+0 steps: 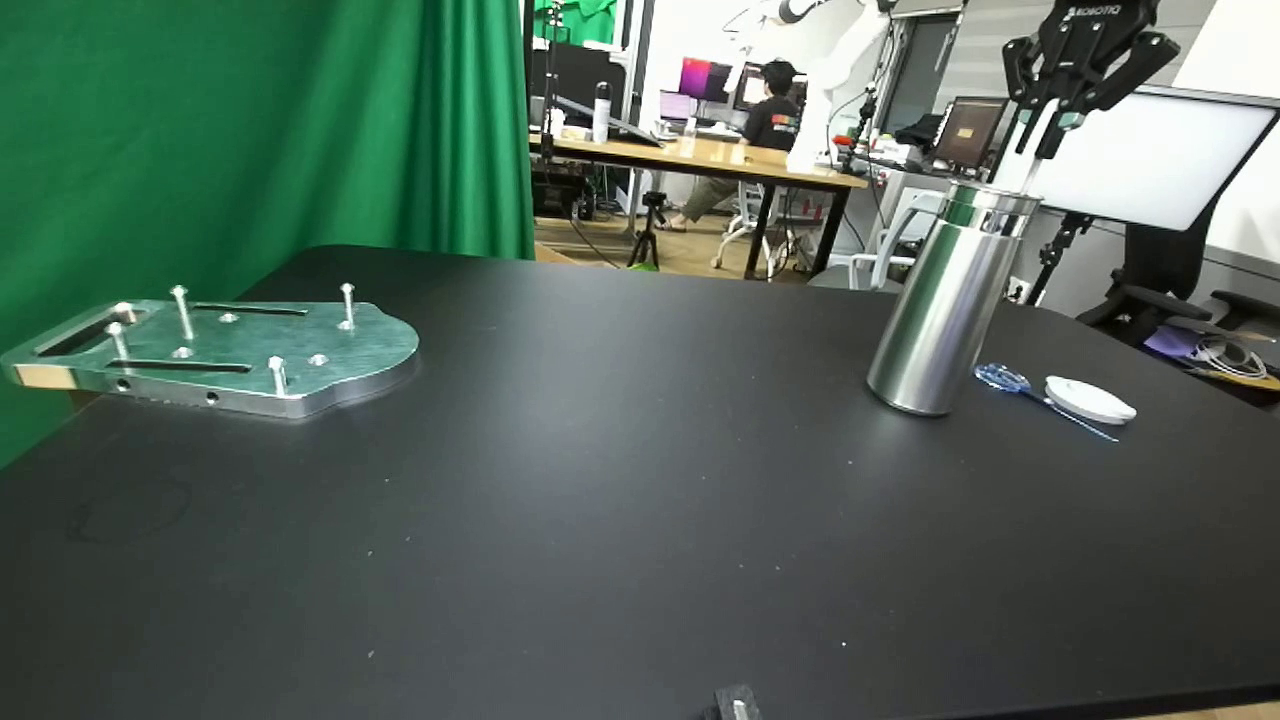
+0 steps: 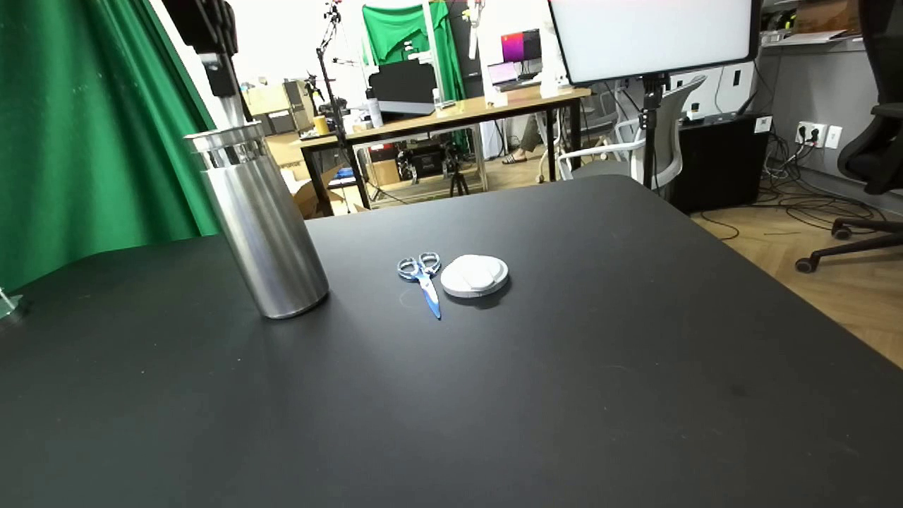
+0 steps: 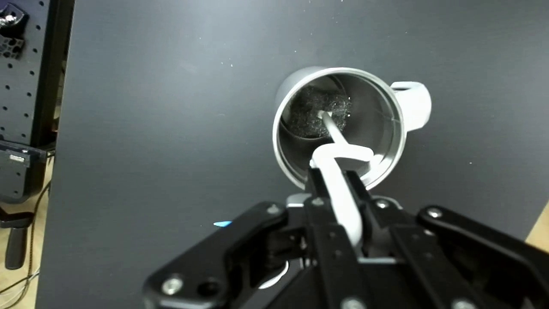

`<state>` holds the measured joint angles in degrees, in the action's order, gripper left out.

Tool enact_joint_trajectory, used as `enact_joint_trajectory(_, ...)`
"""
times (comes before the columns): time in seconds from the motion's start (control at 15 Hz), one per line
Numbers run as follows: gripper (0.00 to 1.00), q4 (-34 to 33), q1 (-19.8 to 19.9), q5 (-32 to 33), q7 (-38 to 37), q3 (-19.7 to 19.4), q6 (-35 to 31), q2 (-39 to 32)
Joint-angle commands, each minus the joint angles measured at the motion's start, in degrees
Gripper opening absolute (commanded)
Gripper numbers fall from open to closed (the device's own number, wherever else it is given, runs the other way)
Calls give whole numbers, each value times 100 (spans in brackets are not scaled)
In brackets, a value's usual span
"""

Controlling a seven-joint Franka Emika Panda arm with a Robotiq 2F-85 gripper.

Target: Stir the contents in the silver cup.

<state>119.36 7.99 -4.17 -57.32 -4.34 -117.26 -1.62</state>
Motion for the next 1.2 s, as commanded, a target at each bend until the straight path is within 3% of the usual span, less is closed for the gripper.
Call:
enact_joint_trajectory(0.0, 4, 50, -139, 137, -39, -31, 245, 536)
enact_joint_trajectory(0.53, 4, 176, -160, 242, 19, 128, 599, 1543)
enact_joint_trajectory(1.13, 4, -68, -52, 240, 113, 52, 386, 787)
